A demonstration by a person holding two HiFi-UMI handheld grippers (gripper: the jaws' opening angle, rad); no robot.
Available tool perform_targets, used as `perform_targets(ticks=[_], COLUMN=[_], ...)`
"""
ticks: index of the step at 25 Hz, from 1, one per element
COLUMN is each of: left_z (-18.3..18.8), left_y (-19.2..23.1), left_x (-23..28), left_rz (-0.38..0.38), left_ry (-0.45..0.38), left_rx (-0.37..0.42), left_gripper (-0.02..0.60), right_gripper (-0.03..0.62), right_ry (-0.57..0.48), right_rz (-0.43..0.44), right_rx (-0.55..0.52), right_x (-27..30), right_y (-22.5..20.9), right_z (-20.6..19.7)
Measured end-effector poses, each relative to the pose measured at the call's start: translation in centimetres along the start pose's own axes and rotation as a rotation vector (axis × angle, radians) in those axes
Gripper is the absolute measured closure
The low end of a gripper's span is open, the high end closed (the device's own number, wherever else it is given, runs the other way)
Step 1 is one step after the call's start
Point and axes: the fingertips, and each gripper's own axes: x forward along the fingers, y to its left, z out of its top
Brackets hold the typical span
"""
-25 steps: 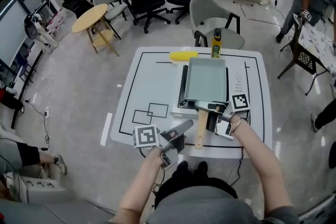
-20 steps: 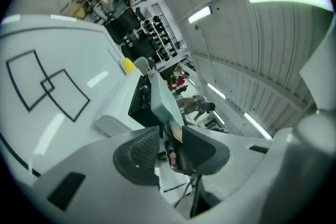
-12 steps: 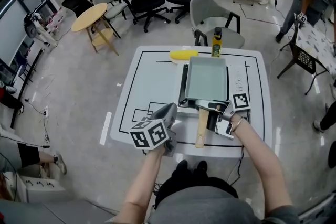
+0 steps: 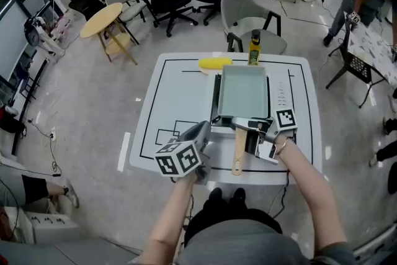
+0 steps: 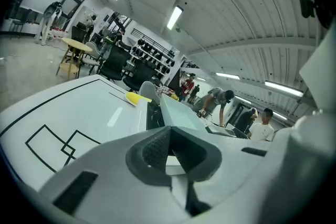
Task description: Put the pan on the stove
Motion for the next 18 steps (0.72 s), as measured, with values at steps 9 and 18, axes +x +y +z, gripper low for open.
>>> perform_targets(ticks=[9,18], left_z=[0.6,1.0], left_y=[0.1,0.7], left_x=[0.3,1.0], left_rz=[-0.007,0.014], left_ry=[0.000,0.012], left_rx=[-0.011,0.041], left_gripper=[0.575,0.575], right_gripper=[0.352,0.375], right_ry=[-0.002,-0.051], right_rz=[-0.007,-0.097], right_rx=[-0.056,-0.172], right_x=[-1.3,-5.3], right_y=[0.7,1.5], right_z=[-0.6,-2.1])
